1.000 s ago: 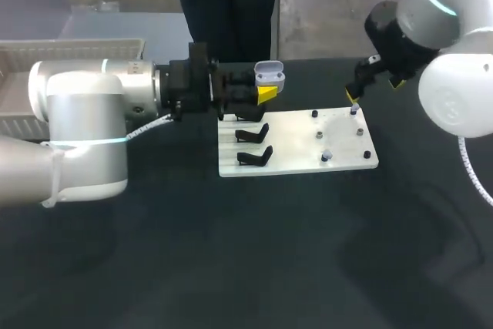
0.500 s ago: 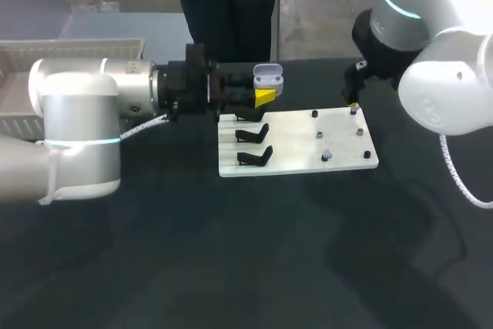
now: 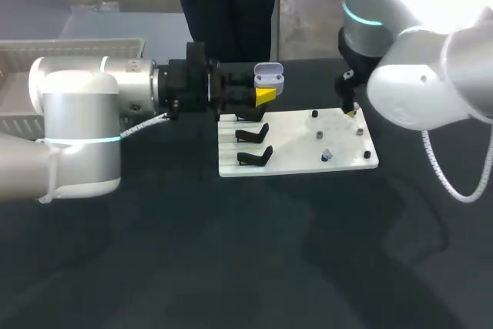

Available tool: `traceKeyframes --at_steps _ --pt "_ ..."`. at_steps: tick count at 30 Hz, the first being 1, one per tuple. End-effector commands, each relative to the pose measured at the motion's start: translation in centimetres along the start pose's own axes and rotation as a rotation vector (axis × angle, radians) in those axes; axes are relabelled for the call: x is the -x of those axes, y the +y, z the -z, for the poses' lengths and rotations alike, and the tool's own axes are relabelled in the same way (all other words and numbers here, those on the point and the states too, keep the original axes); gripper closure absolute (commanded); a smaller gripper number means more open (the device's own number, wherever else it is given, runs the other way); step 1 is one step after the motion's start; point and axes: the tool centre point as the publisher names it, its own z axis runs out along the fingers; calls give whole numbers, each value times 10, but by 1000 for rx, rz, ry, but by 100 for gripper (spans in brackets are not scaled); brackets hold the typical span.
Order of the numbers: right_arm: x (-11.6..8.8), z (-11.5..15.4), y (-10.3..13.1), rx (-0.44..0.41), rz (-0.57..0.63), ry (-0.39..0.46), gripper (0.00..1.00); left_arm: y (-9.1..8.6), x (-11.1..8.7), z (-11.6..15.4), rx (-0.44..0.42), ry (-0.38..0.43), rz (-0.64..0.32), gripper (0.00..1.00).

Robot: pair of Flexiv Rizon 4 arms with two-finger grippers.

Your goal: Pick up each earbud case from the left stands, insert the matching earbuds, close the lid, and place the case in the box.

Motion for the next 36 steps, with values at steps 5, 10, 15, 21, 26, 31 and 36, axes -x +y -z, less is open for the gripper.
traceKeyframes --at_steps 5,10,15,21,26,31,36 --pt "11 -12 12 -12 -13 74 2 1 0 0 -1 -1 0 100" --pt "14 -19 12 -15 -11 85 6 1 0 0 -1 -1 0 100" --pt "19 -22 8 -27 -15 85 19 1 0 0 -1 -1 0 100" --pt "23 -28 8 -28 -10 86 22 1 0 0 -1 -1 0 100" --pt "26 -37 5 -23 -13 97 34 1 0 0 -1 -1 0 100" --pt "27 -41 7 -5 -21 101 39 1 0 0 -1 -1 0 100" --pt "29 -45 8 0 -21 103 51 1 0 0 -1 -1 0 100"
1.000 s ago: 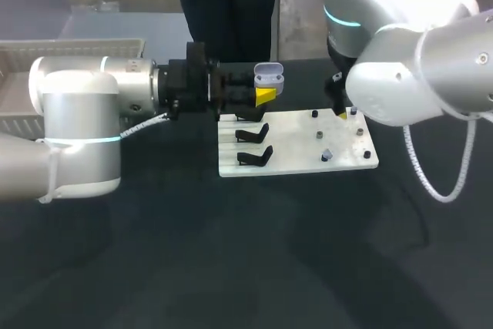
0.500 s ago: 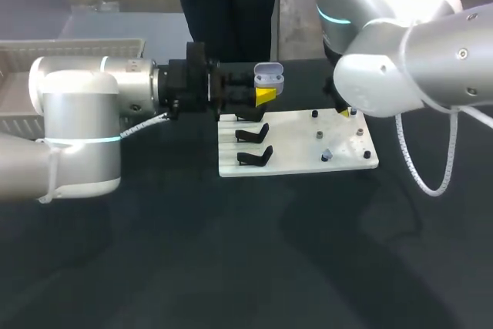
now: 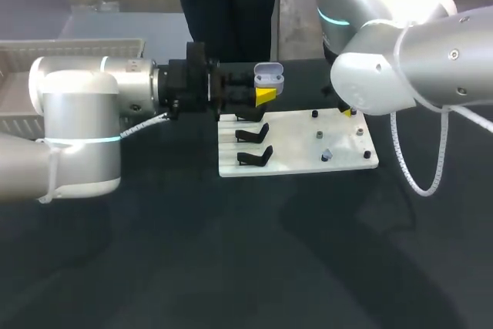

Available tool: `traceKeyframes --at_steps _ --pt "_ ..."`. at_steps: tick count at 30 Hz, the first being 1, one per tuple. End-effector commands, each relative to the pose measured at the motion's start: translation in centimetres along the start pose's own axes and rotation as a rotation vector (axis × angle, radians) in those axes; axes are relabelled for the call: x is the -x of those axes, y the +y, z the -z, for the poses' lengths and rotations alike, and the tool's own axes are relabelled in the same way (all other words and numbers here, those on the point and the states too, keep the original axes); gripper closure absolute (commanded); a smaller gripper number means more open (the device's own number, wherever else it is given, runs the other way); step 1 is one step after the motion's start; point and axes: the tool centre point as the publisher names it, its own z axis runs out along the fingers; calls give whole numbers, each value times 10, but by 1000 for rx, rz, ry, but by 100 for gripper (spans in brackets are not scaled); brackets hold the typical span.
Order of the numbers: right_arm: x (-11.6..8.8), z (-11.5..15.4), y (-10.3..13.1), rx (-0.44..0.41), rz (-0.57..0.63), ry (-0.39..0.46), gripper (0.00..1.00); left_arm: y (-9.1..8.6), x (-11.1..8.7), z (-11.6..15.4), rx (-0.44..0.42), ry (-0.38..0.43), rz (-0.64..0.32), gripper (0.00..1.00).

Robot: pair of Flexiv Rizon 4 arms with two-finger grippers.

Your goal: Pick up each earbud case from the left stands, insert the matching earbuds, close the lid, and place the case in the box.

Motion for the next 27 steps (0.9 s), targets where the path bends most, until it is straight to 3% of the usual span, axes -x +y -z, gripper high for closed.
traceKeyframes --at_steps 1,10,13,22,27 --pt "5 -4 0 4 0 9 51 1 0 0 -1 -1 0 100" --pt "6 -3 2 15 -1 11 52 1 0 0 -1 -1 0 100" --pt "6 -3 3 17 0 12 58 1 0 0 -1 -1 0 100" --pt "8 -4 7 23 8 12 57 1 0 0 -1 -1 0 100" --pt "8 -5 8 25 10 14 62 1 0 0 -1 -1 0 100"
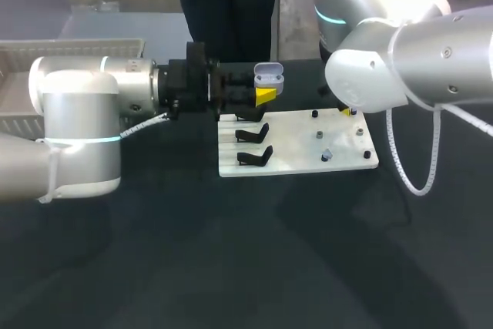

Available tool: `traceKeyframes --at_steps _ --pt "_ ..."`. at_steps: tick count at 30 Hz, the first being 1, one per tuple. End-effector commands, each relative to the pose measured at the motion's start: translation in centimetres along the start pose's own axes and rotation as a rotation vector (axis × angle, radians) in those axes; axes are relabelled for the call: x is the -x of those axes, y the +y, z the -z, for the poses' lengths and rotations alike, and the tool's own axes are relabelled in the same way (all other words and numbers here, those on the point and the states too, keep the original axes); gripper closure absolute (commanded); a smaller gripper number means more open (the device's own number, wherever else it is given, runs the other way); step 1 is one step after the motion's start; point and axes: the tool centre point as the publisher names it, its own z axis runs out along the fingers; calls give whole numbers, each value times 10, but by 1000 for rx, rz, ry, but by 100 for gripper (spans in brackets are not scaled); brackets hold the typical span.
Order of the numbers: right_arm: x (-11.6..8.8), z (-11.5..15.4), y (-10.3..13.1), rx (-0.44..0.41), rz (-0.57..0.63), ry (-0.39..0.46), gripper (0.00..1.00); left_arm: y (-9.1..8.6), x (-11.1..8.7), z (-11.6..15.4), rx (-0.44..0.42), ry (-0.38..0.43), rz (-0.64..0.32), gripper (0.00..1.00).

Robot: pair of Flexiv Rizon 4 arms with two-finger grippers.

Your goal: Pick up each earbud case from the left stands, insert the matching earbuds, close the lid, and place the case in the box.

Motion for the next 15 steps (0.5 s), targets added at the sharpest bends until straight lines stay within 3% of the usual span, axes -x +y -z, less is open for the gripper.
traceKeyframes --at_steps 1,12,15 --pt "3 -1 0 2 -1 5 65 1 0 0 -1 -1 -1 100" --pt "5 -2 -2 1 -5 5 67 1 0 0 -1 -1 -1 100" --pt "4 -4 -2 1 -4 8 77 1 0 0 -1 -1 -1 100"
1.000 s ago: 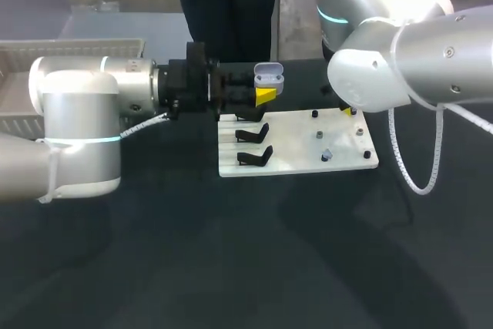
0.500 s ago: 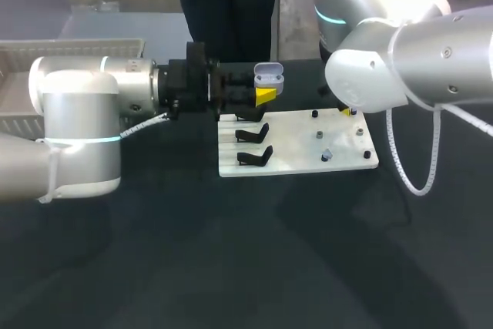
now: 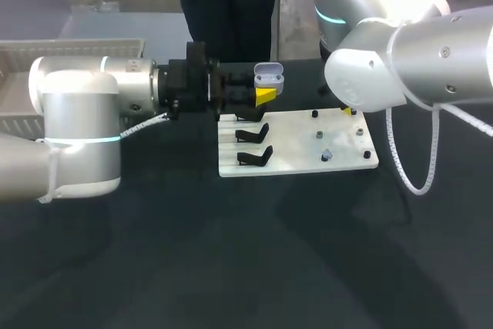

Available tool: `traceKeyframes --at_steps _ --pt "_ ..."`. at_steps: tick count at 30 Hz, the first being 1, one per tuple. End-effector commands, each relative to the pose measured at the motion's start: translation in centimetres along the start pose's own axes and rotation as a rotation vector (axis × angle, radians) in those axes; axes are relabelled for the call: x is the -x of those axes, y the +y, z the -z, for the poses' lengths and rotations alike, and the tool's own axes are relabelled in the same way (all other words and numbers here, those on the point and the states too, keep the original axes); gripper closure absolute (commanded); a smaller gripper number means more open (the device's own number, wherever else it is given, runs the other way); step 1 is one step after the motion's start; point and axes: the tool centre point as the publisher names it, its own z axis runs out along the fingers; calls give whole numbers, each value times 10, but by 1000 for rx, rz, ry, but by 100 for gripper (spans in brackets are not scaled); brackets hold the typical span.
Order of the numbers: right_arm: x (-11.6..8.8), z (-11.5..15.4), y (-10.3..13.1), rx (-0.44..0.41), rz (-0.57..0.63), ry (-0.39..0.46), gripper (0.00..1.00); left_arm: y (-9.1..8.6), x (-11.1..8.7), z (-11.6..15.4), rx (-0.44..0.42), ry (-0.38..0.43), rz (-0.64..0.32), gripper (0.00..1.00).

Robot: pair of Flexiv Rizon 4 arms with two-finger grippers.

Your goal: Pick up each earbud case from the left stands, insert the matching earbuds, close the lid, and place the case in the box.

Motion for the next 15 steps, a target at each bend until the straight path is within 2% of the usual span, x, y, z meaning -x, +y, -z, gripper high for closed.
traceKeyframes --at_steps 1,4,5,6,11,15 --pt "2 -2 0 2 1 8 79 1 0 0 -1 -1 -1 100" --pt "2 -3 0 3 0 11 87 1 0 0 -1 -1 -1 100" --pt "2 -4 0 4 0 12 96 1 0 0 -1 -1 -1 100" --pt "2 -4 0 4 0 13 100 1 0 0 -1 -1 -1 100" --pt "1 -1 0 4 -2 13 100 1 0 0 -1 -1 -1 100" --pt "-3 11 -1 5 -4 7 100 1 0 0 -1 -1 -1 100"
